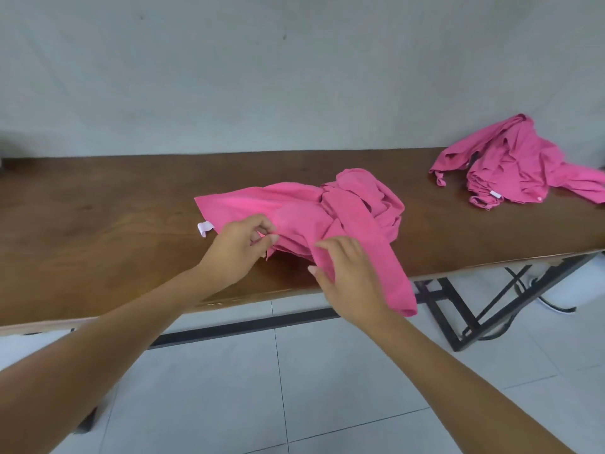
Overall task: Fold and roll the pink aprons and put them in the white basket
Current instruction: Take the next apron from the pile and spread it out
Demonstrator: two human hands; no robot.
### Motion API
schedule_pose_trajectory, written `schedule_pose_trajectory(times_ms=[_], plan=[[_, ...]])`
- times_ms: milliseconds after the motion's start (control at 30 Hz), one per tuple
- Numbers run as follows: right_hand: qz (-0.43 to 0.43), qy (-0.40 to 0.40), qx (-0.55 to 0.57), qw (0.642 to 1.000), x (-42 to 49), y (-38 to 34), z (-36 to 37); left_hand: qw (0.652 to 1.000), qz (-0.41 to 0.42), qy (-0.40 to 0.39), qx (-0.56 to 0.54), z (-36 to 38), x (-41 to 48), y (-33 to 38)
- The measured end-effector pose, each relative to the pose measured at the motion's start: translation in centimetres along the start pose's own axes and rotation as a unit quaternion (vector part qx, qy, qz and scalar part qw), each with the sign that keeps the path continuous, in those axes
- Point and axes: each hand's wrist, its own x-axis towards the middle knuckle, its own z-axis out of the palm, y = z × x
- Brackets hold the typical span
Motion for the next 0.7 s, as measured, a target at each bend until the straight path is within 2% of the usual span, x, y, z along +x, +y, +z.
schedule_pose_trajectory(times_ms=[200, 433, 533, 600, 700], plan=[[0.011, 0.018, 0.010, 1.000, 4.8, -7.3, 2.5, 0.999, 0.007, 0.000, -0.040, -7.5, -1.1, -0.3], [-0.039, -0.041, 0.007, 0.998, 6.8, -15.8, 6.4, 1.000, 0.019, -0.020, -0.012, -15.7, -6.7, -4.4], [-0.073, -0.055, 0.014, 0.996, 7.1, -20.9, 8.5, 1.000, 0.008, -0.004, -0.028, -18.9, -9.0, -6.5], [-0.069, -0.033, 0.034, 0.996, 6.7, -24.3, 9.5, 1.000, 0.001, 0.016, -0.017, -21.0, -10.4, -7.8], [-0.054, 0.047, 0.080, 0.994, 5.8, -28.9, 10.7, 1.000, 0.014, 0.021, -0.001, -24.0, -12.2, -8.9]])
